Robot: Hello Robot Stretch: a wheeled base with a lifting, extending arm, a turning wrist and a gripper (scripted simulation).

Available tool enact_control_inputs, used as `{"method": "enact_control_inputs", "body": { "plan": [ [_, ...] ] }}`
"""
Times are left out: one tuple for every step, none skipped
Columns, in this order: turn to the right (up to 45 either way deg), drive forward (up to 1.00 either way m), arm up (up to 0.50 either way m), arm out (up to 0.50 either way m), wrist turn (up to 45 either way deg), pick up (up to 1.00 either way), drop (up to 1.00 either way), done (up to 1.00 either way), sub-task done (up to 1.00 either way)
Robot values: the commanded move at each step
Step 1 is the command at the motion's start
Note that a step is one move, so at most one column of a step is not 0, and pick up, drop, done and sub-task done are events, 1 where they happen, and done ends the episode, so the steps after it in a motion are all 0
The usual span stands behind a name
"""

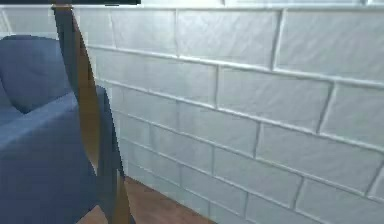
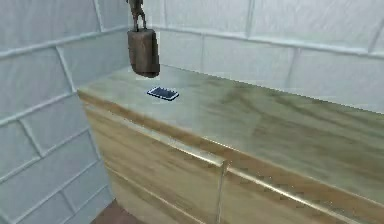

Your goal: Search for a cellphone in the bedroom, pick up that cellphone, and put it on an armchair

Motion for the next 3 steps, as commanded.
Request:
{"method": "enact_control_inputs", "body": {
  "plan": [
    [45.0,0.0,0.0,0.0,0.0,0.0,0.0,0.0,0.0],
    [24.0,0.0,0.0,0.0,0.0,0.0,0.0,0.0,0.0],
    [0.0,0.3,0.0,0.0,0.0,0.0,0.0,0.0,0.0]
  ]
}}
